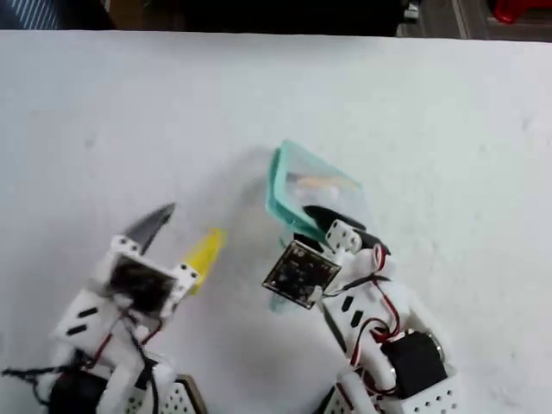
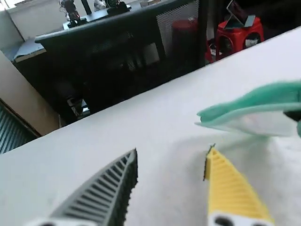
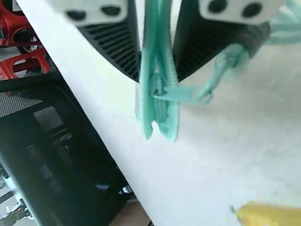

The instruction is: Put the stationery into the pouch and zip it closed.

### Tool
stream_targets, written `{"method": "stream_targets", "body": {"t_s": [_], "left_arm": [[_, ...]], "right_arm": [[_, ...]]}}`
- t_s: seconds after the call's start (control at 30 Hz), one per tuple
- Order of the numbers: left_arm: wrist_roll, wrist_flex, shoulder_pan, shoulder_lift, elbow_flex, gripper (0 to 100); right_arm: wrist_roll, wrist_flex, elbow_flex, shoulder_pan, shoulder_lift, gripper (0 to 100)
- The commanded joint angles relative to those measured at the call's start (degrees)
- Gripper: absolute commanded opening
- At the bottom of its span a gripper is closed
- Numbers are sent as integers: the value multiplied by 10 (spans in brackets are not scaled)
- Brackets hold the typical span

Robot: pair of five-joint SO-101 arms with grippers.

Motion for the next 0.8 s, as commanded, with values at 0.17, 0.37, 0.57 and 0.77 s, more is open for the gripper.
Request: {"method": "stream_targets", "body": {"t_s": [0.17, 0.37, 0.57, 0.77], "left_arm": [[-91, -69, 53, 3, 33, 294], [-31, -75, 126, 2, 60, 294], [-4, -30, 152, 1, 15, 294], [-2, 19, 203, 1, -56, 294]], "right_arm": [[-6, 114, -117, -39, -7, 16], [-6, 169, -171, -110, -7, 16], [-6, 211, -222, -131, -7, 16], [-6, 242, -265, -156, -6, 16]]}}
